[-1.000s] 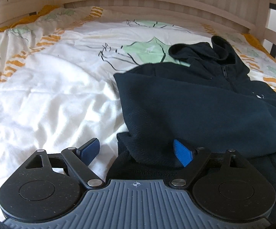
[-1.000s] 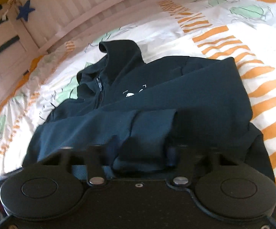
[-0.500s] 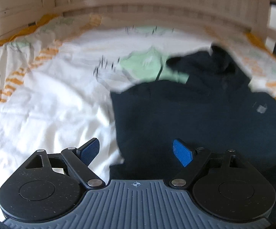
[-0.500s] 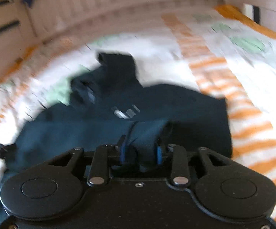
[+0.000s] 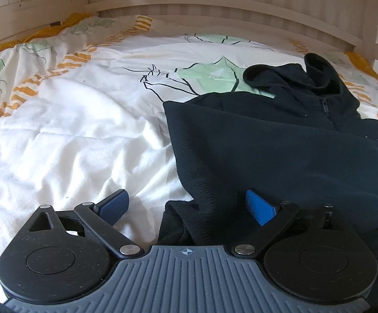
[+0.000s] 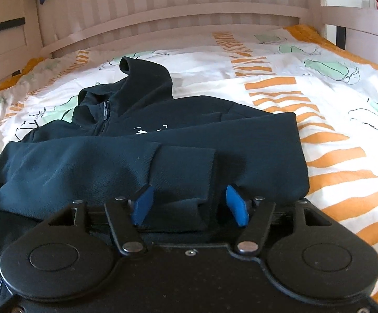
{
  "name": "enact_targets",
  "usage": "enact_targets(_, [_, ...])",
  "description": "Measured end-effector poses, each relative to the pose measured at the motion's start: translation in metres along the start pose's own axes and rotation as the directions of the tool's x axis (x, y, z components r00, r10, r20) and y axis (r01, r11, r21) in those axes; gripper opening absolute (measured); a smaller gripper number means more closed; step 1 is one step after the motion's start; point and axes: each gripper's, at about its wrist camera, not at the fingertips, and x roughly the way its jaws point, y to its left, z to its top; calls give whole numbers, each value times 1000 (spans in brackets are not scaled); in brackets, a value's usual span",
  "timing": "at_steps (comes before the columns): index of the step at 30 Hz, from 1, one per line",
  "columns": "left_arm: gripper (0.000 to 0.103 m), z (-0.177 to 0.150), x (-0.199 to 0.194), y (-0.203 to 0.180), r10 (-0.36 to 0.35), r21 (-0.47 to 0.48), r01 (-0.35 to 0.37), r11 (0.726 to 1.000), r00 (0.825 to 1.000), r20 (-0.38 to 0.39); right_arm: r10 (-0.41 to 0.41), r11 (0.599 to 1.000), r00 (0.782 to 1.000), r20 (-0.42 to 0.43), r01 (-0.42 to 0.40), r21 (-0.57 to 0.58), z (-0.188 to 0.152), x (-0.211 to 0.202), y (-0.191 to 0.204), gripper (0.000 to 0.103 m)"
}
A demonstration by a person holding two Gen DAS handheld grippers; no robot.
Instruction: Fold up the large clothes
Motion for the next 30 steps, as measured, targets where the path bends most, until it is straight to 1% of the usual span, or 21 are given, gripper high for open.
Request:
enact_targets(5, [99,1,3,0,-2,-2,2,1000,1000,-2,21,1000,1000,10,-21,18,-2,-1,-4,67])
enact_targets(7, [99,1,2,0,0,-1,0,1000,1000,-1,33,999,999,17,-34,27,-2,-2,-5,69])
enact_targets(9, [99,1,2,1,2,1,-2,1000,1000,-1,52,998,998,26,-53,41,-3,-3,-8,73])
enact_targets(10, [99,1,2,0,3,3,-3,1000,1000,-1,65,997,997,29,-66,48,-3,-3,-9,76])
enact_targets(11, [99,1,2,0,5,4,-5,1000,1000,-1,90,994,995,30,-92,53,-3,-3,-10,86])
enact_targets(12, [99,1,2,0,6,4,-6,1000,1000,-1,119,991,992,28,-121,53,-4,-3,-10,98])
enact_targets(13, [99,1,2,0,7,5,-7,1000,1000,-1,150,988,988,24,-151,47,-3,-3,-10,102])
enact_targets(23, [99,2,2,1,0,-4,0,1000,1000,-2,141,989,990,17,-142,31,-4,-2,-4,102])
enact_targets(27, [99,3,0,7,-23,-36,23,999,1000,-6,145,989,989,19,-145,35,-4,-2,-5,102])
enact_targets(29, [100,3,-1,9,-34,-51,34,998,999,-4,148,988,989,20,-148,39,-4,-2,-6,102])
enact_targets(30, [103,3,-1,10,-40,-57,39,998,999,-4,149,988,989,21,-149,40,-5,-2,-6,102])
